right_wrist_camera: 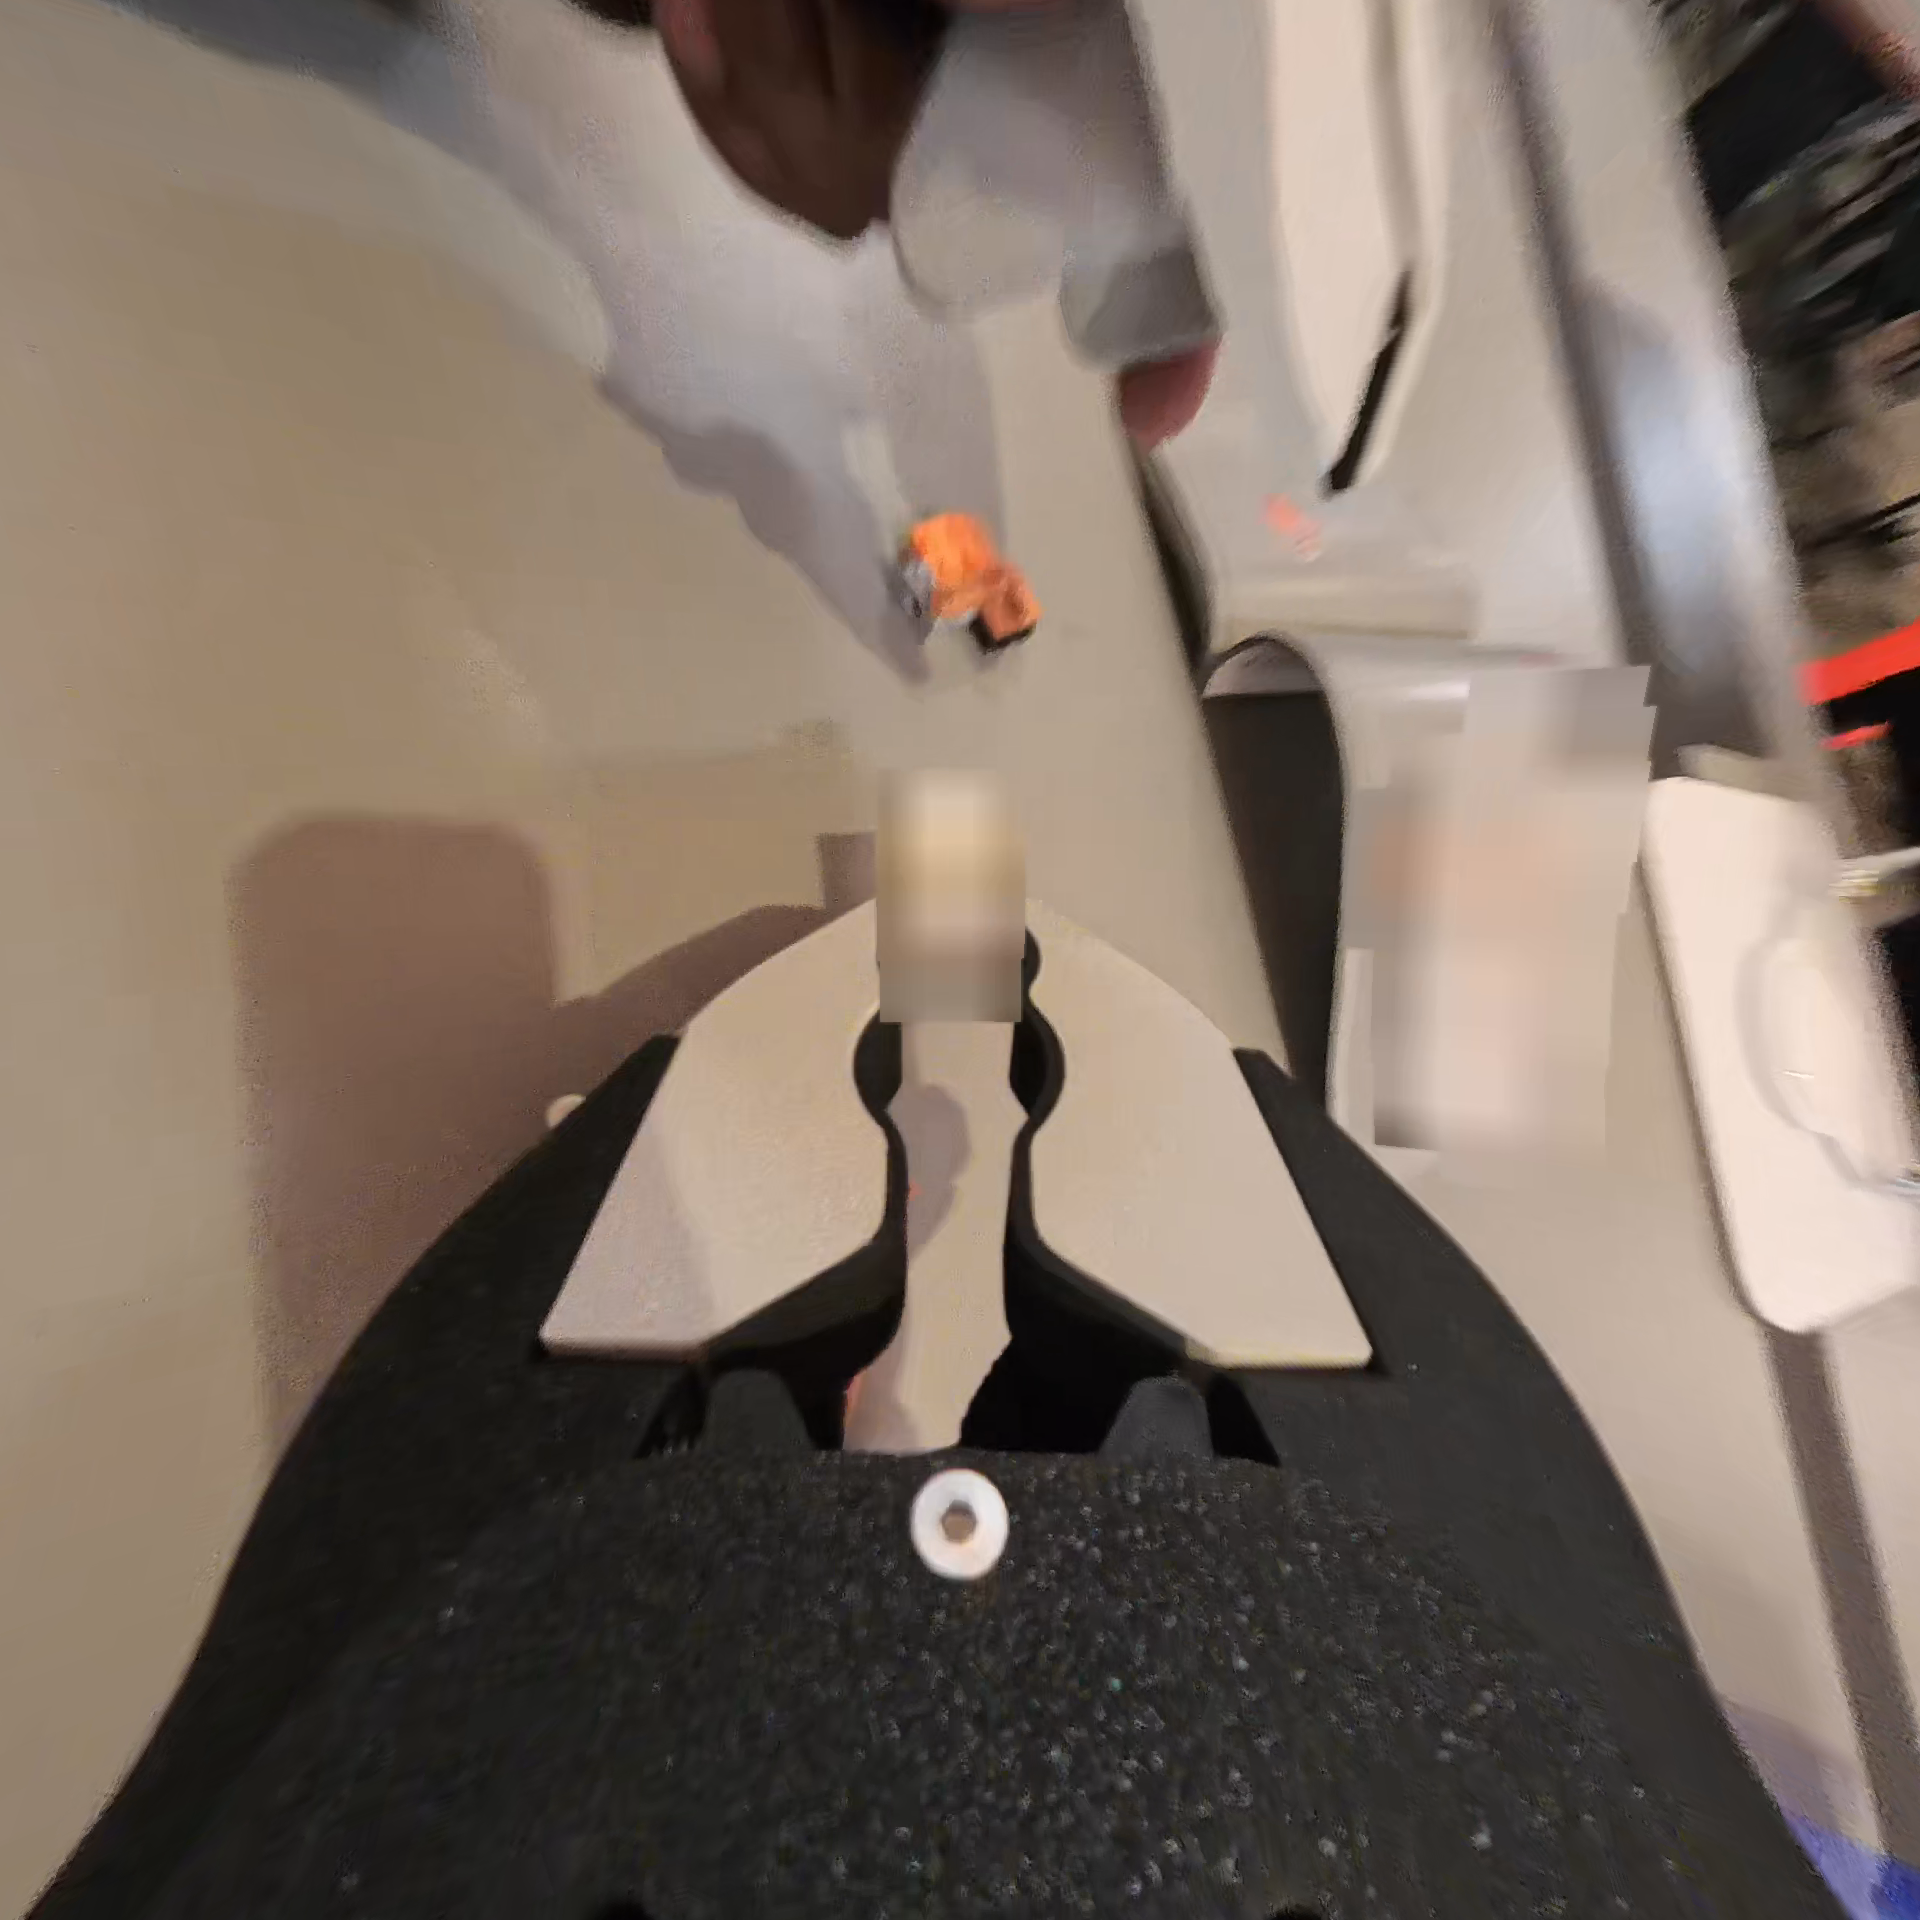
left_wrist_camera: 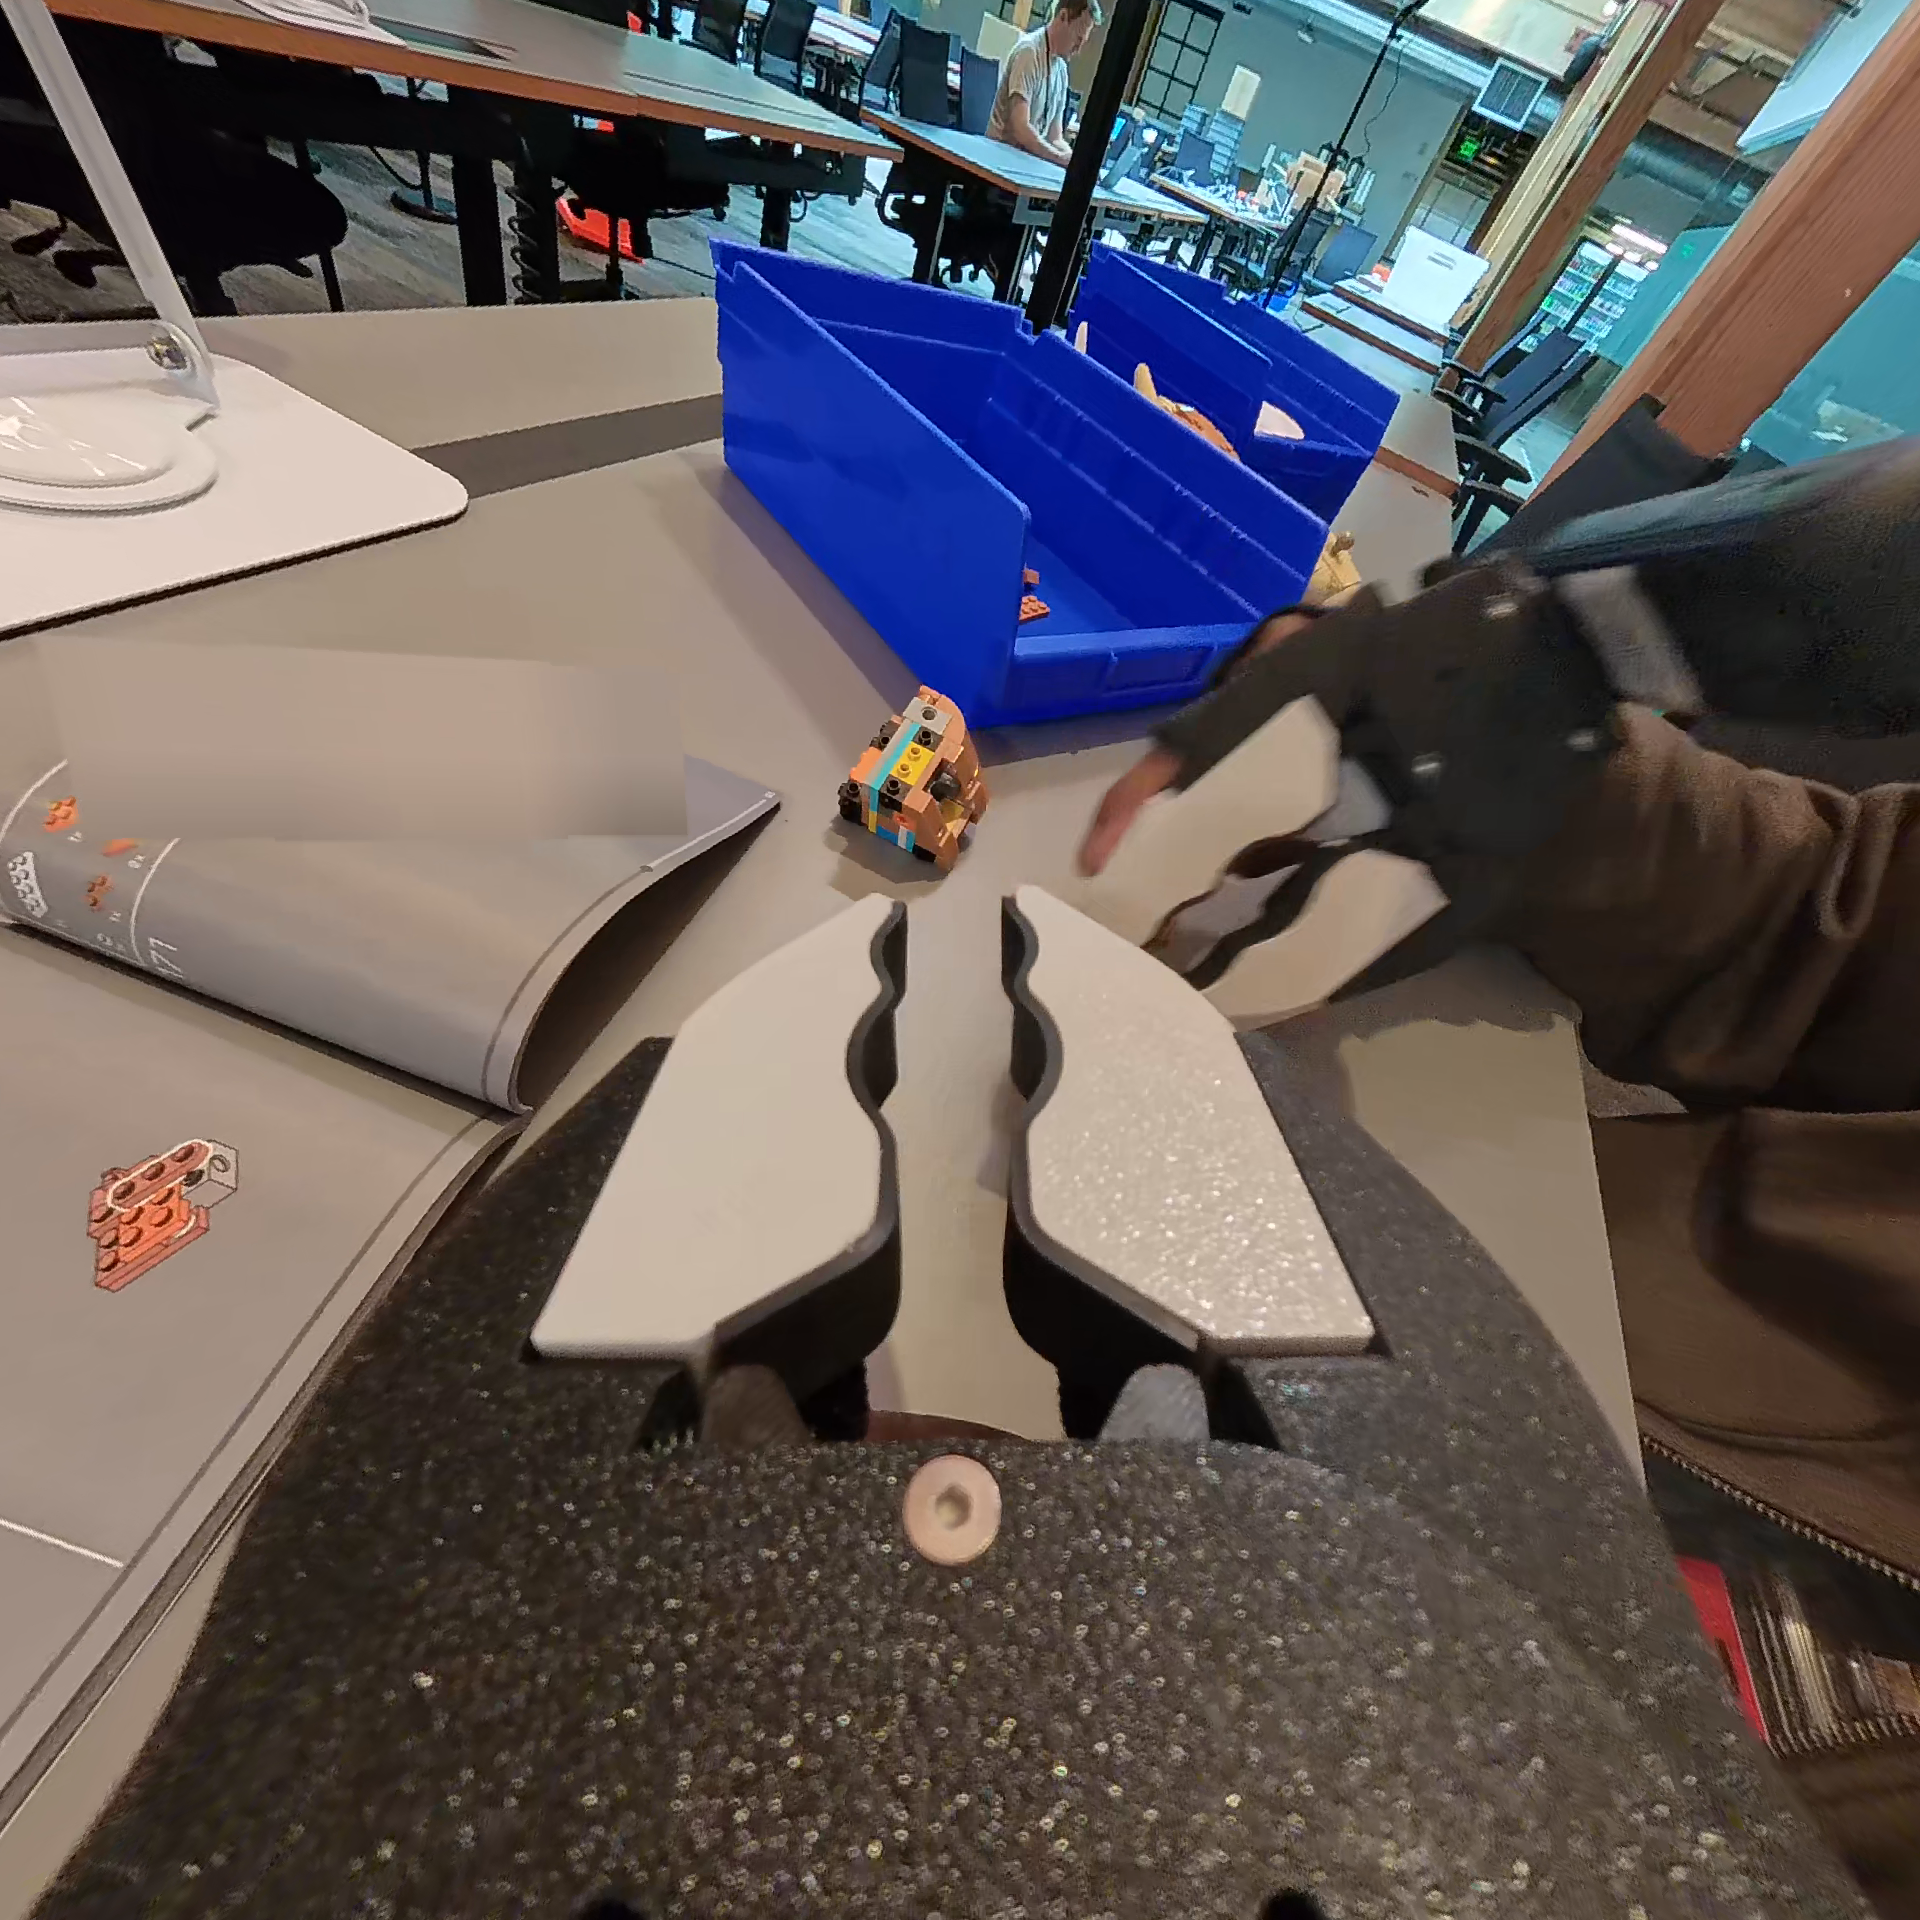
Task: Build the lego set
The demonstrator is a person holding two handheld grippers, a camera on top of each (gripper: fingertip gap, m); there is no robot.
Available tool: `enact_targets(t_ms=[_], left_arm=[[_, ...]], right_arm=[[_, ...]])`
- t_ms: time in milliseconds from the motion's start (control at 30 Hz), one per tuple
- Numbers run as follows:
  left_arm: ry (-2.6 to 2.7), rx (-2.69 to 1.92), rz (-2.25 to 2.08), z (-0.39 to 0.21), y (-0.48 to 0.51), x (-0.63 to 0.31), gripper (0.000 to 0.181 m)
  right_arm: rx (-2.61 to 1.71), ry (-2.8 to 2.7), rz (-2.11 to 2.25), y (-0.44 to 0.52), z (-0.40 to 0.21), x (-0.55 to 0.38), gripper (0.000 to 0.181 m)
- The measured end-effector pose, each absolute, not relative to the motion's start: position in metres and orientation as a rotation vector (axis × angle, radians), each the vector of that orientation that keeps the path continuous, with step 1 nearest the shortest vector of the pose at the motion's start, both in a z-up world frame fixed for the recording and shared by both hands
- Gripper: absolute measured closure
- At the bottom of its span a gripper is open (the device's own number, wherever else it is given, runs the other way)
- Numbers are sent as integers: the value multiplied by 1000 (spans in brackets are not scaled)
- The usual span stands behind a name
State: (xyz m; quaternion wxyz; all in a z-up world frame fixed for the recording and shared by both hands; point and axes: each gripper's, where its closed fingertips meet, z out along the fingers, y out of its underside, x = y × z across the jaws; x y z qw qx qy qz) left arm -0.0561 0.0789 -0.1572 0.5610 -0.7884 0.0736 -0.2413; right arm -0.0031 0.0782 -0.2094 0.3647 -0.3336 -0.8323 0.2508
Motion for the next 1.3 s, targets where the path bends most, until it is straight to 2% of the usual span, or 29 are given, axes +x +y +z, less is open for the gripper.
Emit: enact_targets(t_ms=[267, 500, 767, 1300], left_arm=[[178, -1848, -548, -160, 84, -53, 164], [194, -1848, -525, -167, 90, -45, 164], [179, -1833, -507, -166, 90, -50, 164], [180, -1842, -505, -168, 91, -50, 164]], right_arm=[[-800, -1487, 587, 60, -71, 97, 166], [-728, -1168, 438, 55, 0, 169, 166], [-600, -1050, 369, 39, 28, 194, 166], [-510, -1011, 409, 25, 38, 201, 166]])
